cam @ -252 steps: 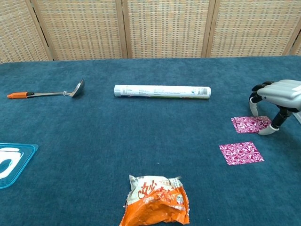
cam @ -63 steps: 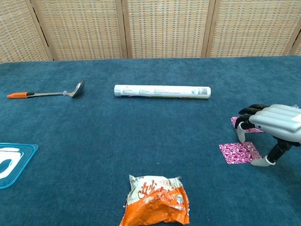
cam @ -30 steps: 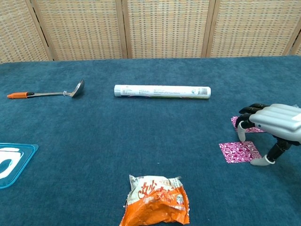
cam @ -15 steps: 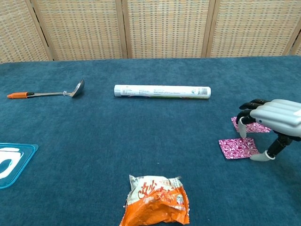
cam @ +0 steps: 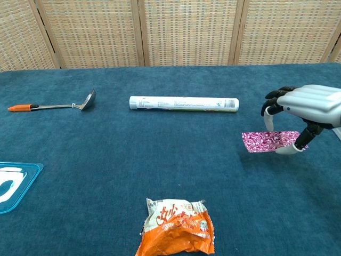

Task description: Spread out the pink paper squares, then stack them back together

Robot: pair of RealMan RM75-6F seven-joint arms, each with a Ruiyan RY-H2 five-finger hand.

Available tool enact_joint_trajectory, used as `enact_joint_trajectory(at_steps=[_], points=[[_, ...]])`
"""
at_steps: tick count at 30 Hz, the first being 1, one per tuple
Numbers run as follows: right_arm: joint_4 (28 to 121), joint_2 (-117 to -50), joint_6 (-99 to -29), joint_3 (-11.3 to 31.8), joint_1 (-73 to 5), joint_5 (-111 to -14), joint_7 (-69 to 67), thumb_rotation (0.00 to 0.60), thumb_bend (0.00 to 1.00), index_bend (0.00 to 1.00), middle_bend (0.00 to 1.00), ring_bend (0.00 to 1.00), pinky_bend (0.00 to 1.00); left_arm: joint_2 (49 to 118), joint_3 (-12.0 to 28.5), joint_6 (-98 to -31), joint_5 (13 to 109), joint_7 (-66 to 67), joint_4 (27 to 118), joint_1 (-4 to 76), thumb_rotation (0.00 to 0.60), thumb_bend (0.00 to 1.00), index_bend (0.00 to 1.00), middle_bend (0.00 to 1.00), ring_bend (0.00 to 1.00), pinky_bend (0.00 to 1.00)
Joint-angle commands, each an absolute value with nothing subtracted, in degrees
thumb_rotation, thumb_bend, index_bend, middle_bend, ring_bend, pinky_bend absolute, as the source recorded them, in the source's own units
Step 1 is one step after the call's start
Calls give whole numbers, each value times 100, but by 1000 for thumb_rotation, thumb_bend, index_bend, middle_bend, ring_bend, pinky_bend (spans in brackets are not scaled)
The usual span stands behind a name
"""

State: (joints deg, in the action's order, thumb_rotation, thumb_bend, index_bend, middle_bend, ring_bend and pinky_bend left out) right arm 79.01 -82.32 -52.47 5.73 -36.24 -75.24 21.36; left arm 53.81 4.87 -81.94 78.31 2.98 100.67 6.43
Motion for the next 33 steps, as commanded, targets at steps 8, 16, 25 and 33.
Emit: enact_joint_trajectory(at_steps=[8, 16, 25, 33], points=[[7340, -8237, -4945, 573, -3847, -7591, 1804, 600, 337, 429, 229, 0, 0, 5376, 476, -8227, 7803, 316, 10075, 604, 595, 112, 148, 0, 0, 0], [6721, -8388, -4851, 465, -3914, -7790, 1371, 600, 316, 430, 229, 0, 0, 5382, 468, -8247, 7782, 369, 10103, 580, 595, 111, 148, 0, 0, 0], [6313, -8483, -4786, 394, -3964, -7925, 1059, 600, 260, 430, 218, 0, 0, 5381, 470, -8286, 7773, 427, 10154, 559, 595, 111, 148, 0, 0, 0], [5918, -8576, -4717, 386, -4003, -7962, 766, 600, 245, 415, 203, 0, 0, 5378, 465, -8325, 7755, 487, 10210, 528, 596, 111, 148, 0, 0, 0]])
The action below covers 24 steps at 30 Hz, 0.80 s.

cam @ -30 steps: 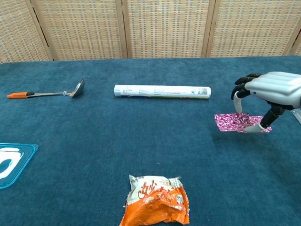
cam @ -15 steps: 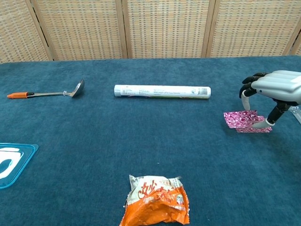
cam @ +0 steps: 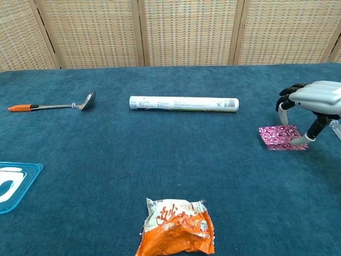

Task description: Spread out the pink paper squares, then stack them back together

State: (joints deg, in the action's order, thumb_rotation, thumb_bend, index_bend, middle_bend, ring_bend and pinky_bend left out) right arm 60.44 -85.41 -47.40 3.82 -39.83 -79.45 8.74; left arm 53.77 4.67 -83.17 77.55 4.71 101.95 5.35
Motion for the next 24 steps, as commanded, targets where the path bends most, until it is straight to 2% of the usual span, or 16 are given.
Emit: enact_joint_trajectory(at_steps=[1, 10, 15, 24], points=[[5874, -8585, -4716, 382, -4010, -7979, 727, 600, 238, 407, 201, 0, 0, 5379, 465, -8326, 7753, 498, 10214, 529, 595, 111, 148, 0, 0, 0], [5646, -8621, -4724, 319, -4012, -8085, 506, 600, 156, 317, 176, 0, 0, 5385, 475, -8332, 7751, 582, 10268, 536, 596, 110, 148, 0, 0, 0], [5619, -8590, -4781, 335, -3996, -8093, 433, 600, 156, 294, 164, 0, 0, 5387, 480, -8337, 7744, 616, 10300, 538, 596, 110, 148, 0, 0, 0], [6543, -8041, -5342, 609, -3689, -7805, 377, 600, 156, 291, 177, 0, 0, 5469, 501, -8368, 7736, 717, 10290, 551, 595, 114, 148, 0, 0, 0]])
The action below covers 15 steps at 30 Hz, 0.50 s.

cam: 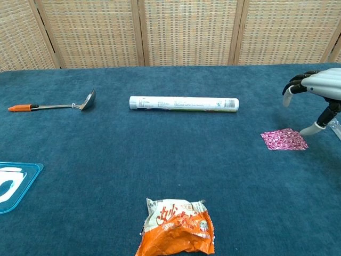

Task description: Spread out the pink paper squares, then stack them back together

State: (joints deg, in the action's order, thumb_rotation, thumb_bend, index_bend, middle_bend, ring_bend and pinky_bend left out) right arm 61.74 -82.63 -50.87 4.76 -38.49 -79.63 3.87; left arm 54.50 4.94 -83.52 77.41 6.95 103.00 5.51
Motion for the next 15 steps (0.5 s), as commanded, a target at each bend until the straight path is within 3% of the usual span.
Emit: enact_joint_trajectory(at_steps=[1, 11, 15], points=[[6640, -7990, -5406, 631, -3650, -7777, 387, 600, 162, 291, 183, 0, 0, 5478, 505, -8376, 7733, 729, 10284, 551, 596, 116, 148, 0, 0, 0], [7953, -7261, -6403, 806, -2918, -7266, 874, 600, 300, 291, 214, 0, 0, 5581, 499, -8466, 7747, 790, 10213, 511, 600, 121, 148, 0, 0, 0], [8651, -6974, -7164, 805, -2377, -7086, 1035, 600, 362, 290, 217, 0, 0, 5631, 424, -8463, 7872, 801, 10217, 497, 600, 121, 148, 0, 0, 0]])
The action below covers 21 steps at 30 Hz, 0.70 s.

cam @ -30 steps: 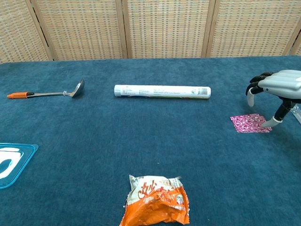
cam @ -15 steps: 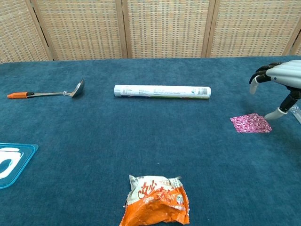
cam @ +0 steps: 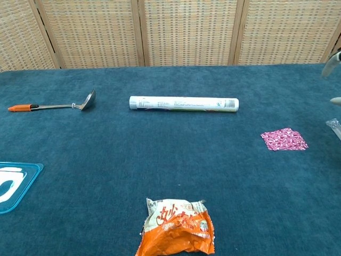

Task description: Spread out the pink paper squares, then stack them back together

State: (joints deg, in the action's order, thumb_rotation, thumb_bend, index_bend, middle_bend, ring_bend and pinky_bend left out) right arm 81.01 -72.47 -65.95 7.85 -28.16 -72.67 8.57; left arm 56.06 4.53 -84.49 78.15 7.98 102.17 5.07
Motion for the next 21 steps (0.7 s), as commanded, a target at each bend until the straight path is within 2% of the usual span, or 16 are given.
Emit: enact_joint_trajectory(at_steps=[1, 11, 21], points=[[8816, -6911, -7327, 799, -2265, -7075, 1084, 600, 367, 291, 218, 0, 0, 5645, 414, -8482, 7899, 794, 10210, 487, 600, 121, 148, 0, 0, 0], [9369, -6529, -8582, 611, -1402, -7388, 1371, 600, 388, 317, 218, 0, 0, 5673, 285, -8478, 8089, 721, 10226, 431, 600, 121, 148, 0, 0, 0], [9448, -6415, -8874, 521, -1051, -7657, 1265, 600, 387, 317, 226, 0, 0, 5655, 234, -8466, 8219, 731, 10265, 427, 600, 121, 148, 0, 0, 0]])
